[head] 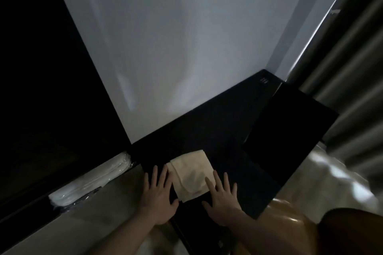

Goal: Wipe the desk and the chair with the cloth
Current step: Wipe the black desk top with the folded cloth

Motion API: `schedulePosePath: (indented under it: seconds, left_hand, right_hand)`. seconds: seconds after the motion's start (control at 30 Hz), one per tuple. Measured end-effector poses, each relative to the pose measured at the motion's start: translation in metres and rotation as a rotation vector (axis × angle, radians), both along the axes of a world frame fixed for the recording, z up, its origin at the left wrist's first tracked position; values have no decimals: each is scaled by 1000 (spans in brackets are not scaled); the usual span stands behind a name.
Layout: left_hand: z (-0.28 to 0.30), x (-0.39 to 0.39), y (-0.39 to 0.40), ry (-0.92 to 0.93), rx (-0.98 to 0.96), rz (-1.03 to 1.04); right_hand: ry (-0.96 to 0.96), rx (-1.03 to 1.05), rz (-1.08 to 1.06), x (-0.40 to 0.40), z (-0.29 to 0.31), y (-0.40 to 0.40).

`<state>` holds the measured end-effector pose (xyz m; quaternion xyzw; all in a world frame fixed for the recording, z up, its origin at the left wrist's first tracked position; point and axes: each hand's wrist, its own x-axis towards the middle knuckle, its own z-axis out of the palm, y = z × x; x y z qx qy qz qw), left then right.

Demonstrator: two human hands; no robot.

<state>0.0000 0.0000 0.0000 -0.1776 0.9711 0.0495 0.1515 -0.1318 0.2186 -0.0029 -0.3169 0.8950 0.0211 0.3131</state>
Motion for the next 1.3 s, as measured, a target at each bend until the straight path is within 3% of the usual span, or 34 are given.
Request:
schedulePosePath:
  seconds: [0.17,0.27,0.53,0.67,0.93,1.3]
  left_hand:
    - [0,-10,-6,5,-57,3]
    - [-7,-16,-10,-44,7,4]
    - [-47,-24,-33,-18,22,64]
    - [-53,-11,-34,-42,27,73]
    - [-46,19,-16,-98,55,25]
    - [-3,6,5,-269,114,-55]
  right_hand:
    - [-8,-64,70,-24,-8,-29]
    - [-3,-45,134,-35,-18,-54]
    - [-156,17,93,-31,-78,-106]
    - [-145,25,105,-22,-89,-98]
    - [-304,103,121,-6,-54,-50]
    - [-254,10,-17,28,-66,-6]
